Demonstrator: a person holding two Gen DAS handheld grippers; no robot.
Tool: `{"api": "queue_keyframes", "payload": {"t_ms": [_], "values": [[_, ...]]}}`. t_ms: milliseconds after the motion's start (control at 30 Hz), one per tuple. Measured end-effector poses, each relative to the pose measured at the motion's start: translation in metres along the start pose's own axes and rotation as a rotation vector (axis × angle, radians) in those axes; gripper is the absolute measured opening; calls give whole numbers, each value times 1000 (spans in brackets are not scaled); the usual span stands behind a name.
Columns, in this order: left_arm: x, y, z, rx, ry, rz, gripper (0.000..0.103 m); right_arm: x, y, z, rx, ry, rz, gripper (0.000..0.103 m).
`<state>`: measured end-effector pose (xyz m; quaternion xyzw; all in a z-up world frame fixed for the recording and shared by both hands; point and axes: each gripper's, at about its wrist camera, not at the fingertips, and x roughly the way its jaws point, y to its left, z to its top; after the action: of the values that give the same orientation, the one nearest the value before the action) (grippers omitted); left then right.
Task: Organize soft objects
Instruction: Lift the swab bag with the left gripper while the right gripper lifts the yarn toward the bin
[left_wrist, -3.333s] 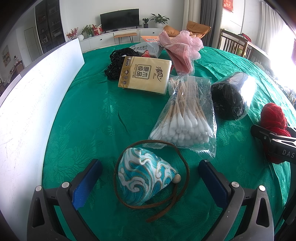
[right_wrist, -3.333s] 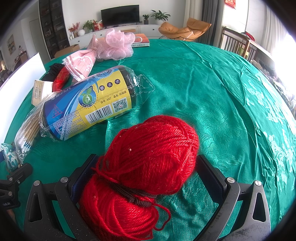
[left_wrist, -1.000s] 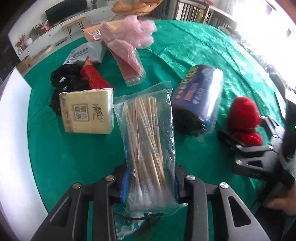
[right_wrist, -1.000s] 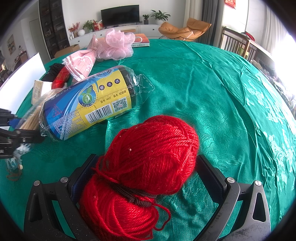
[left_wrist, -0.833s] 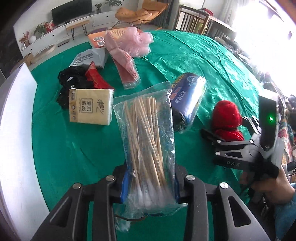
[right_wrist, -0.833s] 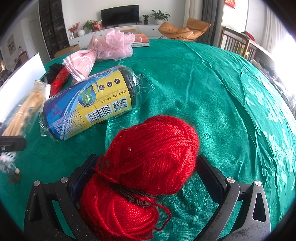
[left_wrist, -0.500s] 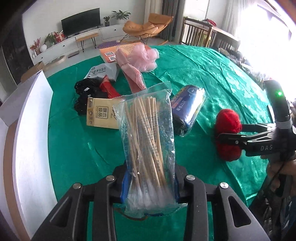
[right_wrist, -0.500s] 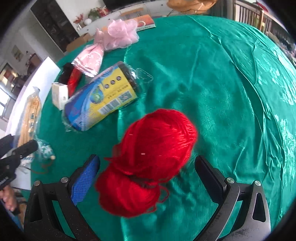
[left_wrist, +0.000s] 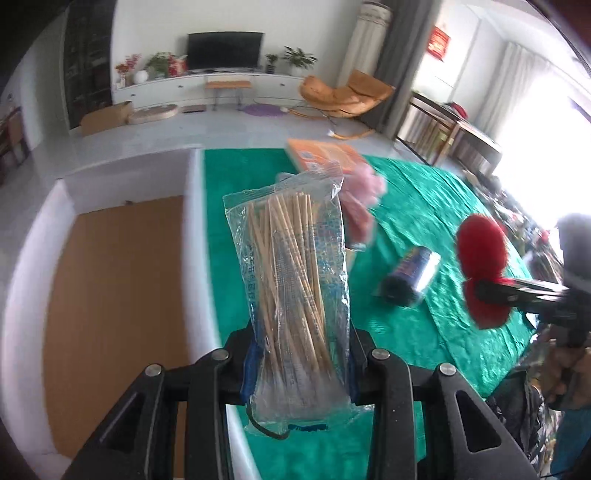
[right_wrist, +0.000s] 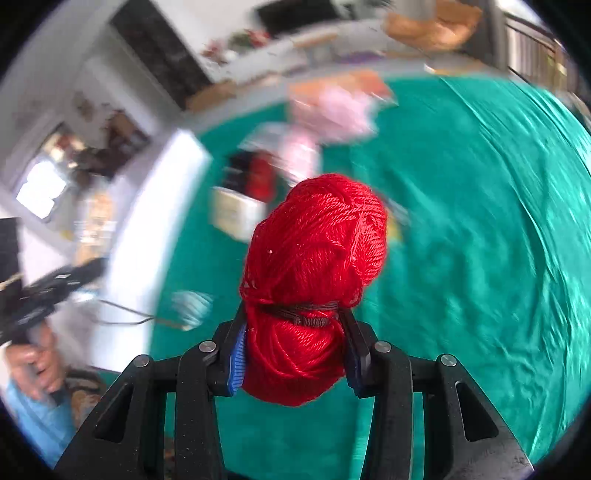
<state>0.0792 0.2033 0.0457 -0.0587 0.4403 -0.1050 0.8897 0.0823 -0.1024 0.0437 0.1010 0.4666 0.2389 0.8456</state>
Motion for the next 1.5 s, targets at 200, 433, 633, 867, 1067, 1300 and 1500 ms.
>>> {"api": "queue_keyframes", "payload": {"t_ms": [200,433,633,867,1067,1300,1500], "values": [[-36,45,0,-72,-33,21,36,-19,96,27,-135,-79,177,45],[-42,38,3,-86,-34,-115,36,-23,95,19,-117,-75,162,45],[-36,-29,30,23,-30,-266,36,-47,71,14,-53,-109,135,45],[-16,-66,48,-76,-219,-731,36,-89,38,12,10,-194,84,45],[-3,-99,39,66,-299,-289,36,-110,18,10,39,-215,31,45],[-30,-30,12,-19,-248,46,36,-78,43,17,-10,-145,67,45],[-53,80,-29,-31,-146,503,36,-6,140,23,-100,-21,319,45]]}}
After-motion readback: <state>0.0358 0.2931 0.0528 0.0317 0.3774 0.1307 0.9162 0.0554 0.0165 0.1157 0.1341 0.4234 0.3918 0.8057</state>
